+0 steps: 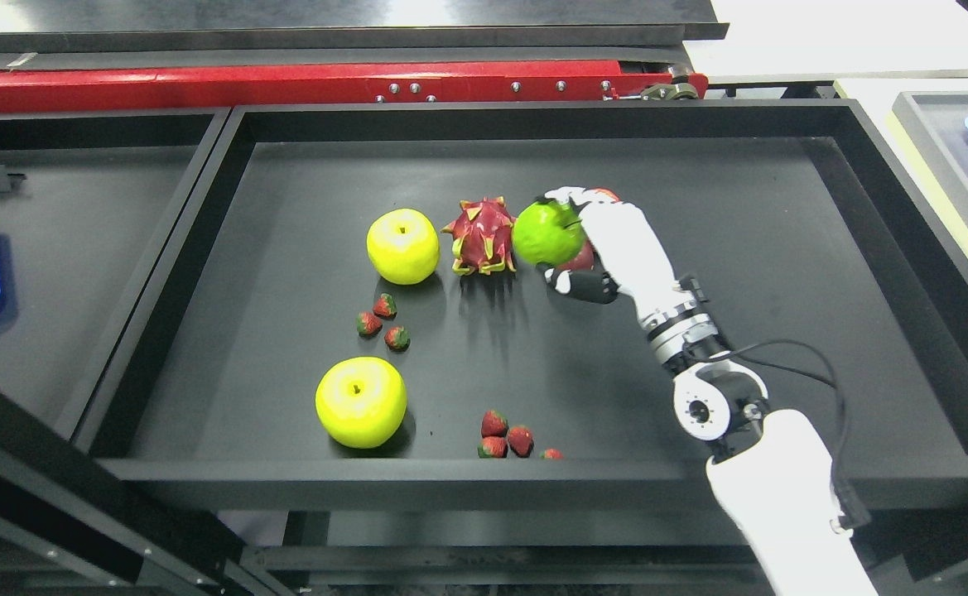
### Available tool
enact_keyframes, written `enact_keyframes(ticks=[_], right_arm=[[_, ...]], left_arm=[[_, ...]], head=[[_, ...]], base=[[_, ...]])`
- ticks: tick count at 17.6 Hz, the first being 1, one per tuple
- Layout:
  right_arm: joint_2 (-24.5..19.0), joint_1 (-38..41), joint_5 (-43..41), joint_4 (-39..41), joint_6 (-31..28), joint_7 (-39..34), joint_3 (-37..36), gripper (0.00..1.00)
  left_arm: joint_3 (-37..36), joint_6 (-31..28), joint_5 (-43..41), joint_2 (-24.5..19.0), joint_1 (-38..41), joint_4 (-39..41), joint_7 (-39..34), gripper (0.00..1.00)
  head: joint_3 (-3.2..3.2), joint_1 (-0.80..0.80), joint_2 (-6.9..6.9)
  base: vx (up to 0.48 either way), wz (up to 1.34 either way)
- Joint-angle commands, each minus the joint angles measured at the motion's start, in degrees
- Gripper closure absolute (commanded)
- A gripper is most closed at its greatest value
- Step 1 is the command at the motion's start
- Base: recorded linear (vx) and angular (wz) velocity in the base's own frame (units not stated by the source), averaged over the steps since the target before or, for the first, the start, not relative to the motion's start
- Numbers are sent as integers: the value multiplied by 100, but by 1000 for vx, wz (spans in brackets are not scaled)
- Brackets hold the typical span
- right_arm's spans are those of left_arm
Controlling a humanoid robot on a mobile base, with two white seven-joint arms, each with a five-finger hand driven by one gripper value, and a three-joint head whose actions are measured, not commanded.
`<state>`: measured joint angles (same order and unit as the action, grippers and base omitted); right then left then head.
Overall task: Place green apple on left shelf middle layer
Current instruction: 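Lower the green apple onto the shelf beside the dragon fruit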
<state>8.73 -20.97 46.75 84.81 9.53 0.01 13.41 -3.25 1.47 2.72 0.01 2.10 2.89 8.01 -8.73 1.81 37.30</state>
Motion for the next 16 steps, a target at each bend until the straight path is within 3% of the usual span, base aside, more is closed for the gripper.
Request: enact_keyframes(ticks=[1, 10, 11, 12, 13, 14, 16], right_arm=[[-126, 66, 203, -316, 329, -282, 1181, 97], [-108, 128, 195, -360, 366, -616, 1094, 94], [-117, 146, 151, -360, 296, -747, 1076, 83], [-143, 164, 81, -369, 113, -931, 963, 56], [-169, 164, -94, -369, -37, -1029, 718, 7], [-178, 181, -400, -369, -73, -1064, 489, 0], [-196, 129, -1190, -360, -178, -1065, 285, 0]], left_arm=[[0, -7, 0, -101, 1, 1, -1, 0], [0, -7, 0, -101, 1, 1, -1, 0], [0, -7, 0, -101, 1, 1, -1, 0], [0, 2, 0, -101, 1, 1, -1, 0], [0, -7, 0, -101, 1, 1, -10, 0], [0, 2, 0, -101, 1, 1, -10, 0], [0, -7, 0, -101, 1, 1, -1, 0]], head=[[0, 0, 0], [0, 0, 0], [0, 0, 0], [0, 0, -1], [0, 0, -1], [0, 0, -1], [0, 0, -1]], base=[[150, -53], [113, -35], [61, -32], [53, -53], [53, -53], [28, -14], [23, -8]])
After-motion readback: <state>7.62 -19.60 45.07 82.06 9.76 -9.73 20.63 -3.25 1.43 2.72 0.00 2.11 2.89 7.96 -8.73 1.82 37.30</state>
